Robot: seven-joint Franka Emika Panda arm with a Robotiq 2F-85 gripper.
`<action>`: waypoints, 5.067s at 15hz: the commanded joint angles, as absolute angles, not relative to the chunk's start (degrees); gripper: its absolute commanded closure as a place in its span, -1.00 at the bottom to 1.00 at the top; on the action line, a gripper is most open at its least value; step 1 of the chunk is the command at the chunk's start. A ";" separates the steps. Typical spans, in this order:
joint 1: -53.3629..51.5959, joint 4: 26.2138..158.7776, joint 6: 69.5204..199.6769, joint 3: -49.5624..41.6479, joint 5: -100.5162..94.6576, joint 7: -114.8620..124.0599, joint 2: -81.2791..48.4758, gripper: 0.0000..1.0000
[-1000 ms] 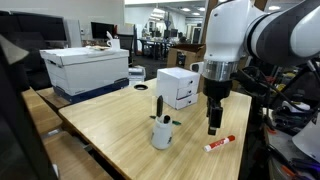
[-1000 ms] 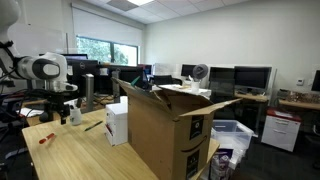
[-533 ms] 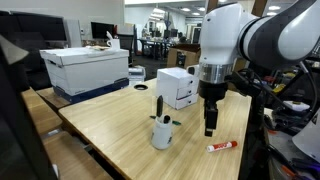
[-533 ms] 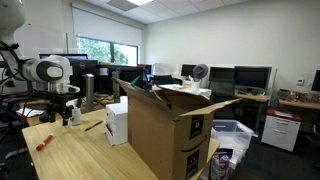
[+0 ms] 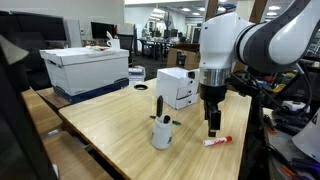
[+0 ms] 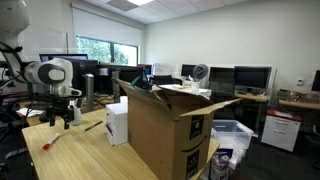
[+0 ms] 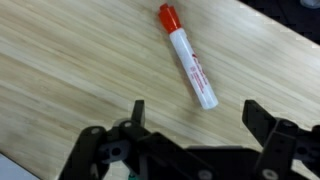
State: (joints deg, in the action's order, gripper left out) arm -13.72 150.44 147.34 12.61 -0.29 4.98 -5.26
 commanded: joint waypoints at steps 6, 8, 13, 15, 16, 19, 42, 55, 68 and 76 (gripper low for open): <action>-9.04 153.21 148.24 11.28 4.14 -13.88 -5.25 -1.00; -7.85 153.52 147.89 10.89 5.86 -17.89 -5.26 -1.00; -6.56 154.91 148.53 10.02 5.31 -20.31 -5.16 -1.00; -6.78 155.97 148.54 10.06 4.48 -19.38 -4.64 -1.00; -6.90 156.36 148.48 10.07 4.11 -19.08 -4.47 -1.00; -7.14 157.31 148.17 10.24 3.84 -18.45 -4.05 -1.00; -10.57 159.37 155.45 13.24 2.93 -12.20 -6.55 -1.00; -10.47 159.66 157.41 13.94 2.76 -11.30 -9.57 0.16; -10.74 158.41 156.64 18.91 12.68 -12.28 -8.45 0.82; -12.57 154.62 155.72 21.01 13.00 -10.20 -9.75 0.82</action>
